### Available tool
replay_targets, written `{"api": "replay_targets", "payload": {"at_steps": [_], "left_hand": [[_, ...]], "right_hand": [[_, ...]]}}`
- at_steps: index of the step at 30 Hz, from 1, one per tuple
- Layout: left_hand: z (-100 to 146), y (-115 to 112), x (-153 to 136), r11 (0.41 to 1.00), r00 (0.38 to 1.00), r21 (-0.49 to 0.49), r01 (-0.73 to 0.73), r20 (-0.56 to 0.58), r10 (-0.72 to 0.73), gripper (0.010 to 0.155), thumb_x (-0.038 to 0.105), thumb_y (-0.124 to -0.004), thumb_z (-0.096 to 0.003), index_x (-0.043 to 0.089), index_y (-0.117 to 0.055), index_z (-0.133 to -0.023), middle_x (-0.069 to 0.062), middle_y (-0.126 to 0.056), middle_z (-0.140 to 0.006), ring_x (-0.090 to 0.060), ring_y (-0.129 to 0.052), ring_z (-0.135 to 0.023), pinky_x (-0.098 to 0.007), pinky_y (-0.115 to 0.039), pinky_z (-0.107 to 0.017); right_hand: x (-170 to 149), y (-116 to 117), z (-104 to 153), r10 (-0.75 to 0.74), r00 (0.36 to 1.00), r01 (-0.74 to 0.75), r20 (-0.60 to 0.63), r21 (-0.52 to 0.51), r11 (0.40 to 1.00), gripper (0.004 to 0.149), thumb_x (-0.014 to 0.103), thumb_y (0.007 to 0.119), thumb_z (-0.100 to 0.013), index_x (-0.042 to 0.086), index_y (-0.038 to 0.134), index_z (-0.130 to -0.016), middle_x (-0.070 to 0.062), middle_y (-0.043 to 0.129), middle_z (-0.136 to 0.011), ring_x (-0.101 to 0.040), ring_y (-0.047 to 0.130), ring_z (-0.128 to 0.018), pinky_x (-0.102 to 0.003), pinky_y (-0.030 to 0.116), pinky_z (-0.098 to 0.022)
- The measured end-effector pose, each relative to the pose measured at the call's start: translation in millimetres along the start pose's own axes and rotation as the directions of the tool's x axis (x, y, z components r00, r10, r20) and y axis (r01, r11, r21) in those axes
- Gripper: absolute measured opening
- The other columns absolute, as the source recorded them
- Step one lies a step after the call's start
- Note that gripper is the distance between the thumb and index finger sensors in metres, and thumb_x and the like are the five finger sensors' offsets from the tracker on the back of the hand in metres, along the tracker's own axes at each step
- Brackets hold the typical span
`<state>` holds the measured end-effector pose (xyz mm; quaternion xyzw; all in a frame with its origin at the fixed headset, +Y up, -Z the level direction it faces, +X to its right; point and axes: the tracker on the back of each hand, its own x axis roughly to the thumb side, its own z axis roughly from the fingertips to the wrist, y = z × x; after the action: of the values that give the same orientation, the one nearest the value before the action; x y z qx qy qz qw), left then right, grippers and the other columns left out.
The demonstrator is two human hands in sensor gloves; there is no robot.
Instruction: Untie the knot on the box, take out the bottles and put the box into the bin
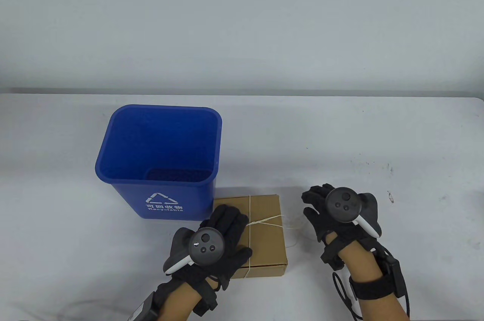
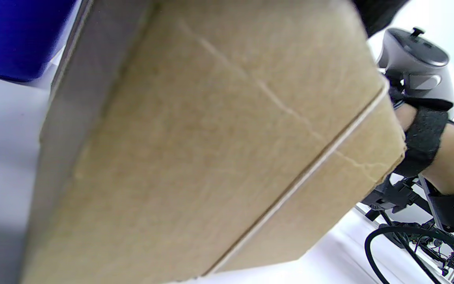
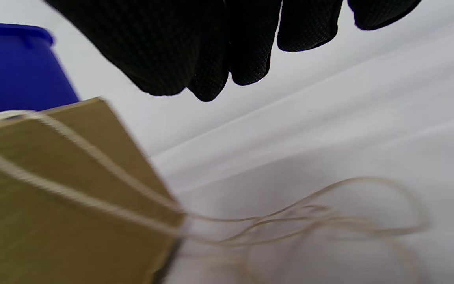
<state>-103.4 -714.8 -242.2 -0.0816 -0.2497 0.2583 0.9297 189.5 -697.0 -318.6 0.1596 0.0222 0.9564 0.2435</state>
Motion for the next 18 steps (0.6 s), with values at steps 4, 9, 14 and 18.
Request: {"api": "replay_targets", "payload": {"at_steps": [4, 9, 14, 18], "left_hand": [[0.0, 0.0, 0.0, 1.000, 1.000, 0.000, 0.000, 0.000, 0.000, 0.083, 0.059, -0.063, -0.0505, 0.022, -0.026, -0.114, -0.002, -0.015, -0.118, -0.037, -0.007, -0.112, -0.074, -0.028, -0.073], [0.1, 0.2, -0.3, 1.000, 1.000, 0.000, 0.001, -0.002, -0.001, 0.083, 0.059, -0.063, -0.0505, 0.022, -0.026, -0.114, -0.003, -0.015, -0.118, -0.038, -0.007, -0.112, -0.074, -0.028, -0.073], [0.1, 0.1, 0.1, 1.000, 1.000, 0.000, 0.002, -0.001, -0.002, 0.083, 0.059, -0.063, -0.0505, 0.022, -0.026, -0.114, -0.003, -0.015, -0.118, -0.038, -0.007, -0.112, -0.074, -0.028, -0.073], [0.2, 0.1, 0.2, 1.000, 1.000, 0.000, 0.002, -0.001, -0.002, 0.083, 0.059, -0.063, -0.0505, 0.022, -0.026, -0.114, -0.003, -0.015, -0.118, -0.038, -0.007, -0.112, -0.074, -0.029, -0.073]], "right_hand": [[18.4, 14.7, 0.7, 0.048, 0.995, -0.053, 0.085, 0.057, 0.997, 0.053, 0.033, 0.082, -0.046, 0.009, 0.074, -0.093, -0.014, 0.061, -0.104, -0.053, 0.049, -0.097, -0.071, 0.045, -0.064], [24.3, 25.9, -1.0, -0.021, 0.992, 0.018, 0.123, 0.030, 0.999, 0.049, 0.030, 0.082, -0.046, 0.008, 0.078, -0.089, -0.014, 0.065, -0.100, -0.053, 0.052, -0.096, -0.071, 0.046, -0.063], [21.7, 23.9, -1.9, -0.004, 0.993, 0.006, 0.118, -0.016, 1.000, 0.038, 0.032, 0.082, -0.046, 0.014, 0.088, -0.078, -0.009, 0.077, -0.093, -0.051, 0.059, -0.094, -0.070, 0.050, -0.063], [14.1, 24.2, -4.5, 0.048, 0.997, -0.047, 0.065, -0.009, 0.999, 0.037, 0.032, 0.082, -0.046, 0.014, 0.088, -0.077, -0.009, 0.078, -0.093, -0.051, 0.060, -0.094, -0.070, 0.050, -0.063]]}}
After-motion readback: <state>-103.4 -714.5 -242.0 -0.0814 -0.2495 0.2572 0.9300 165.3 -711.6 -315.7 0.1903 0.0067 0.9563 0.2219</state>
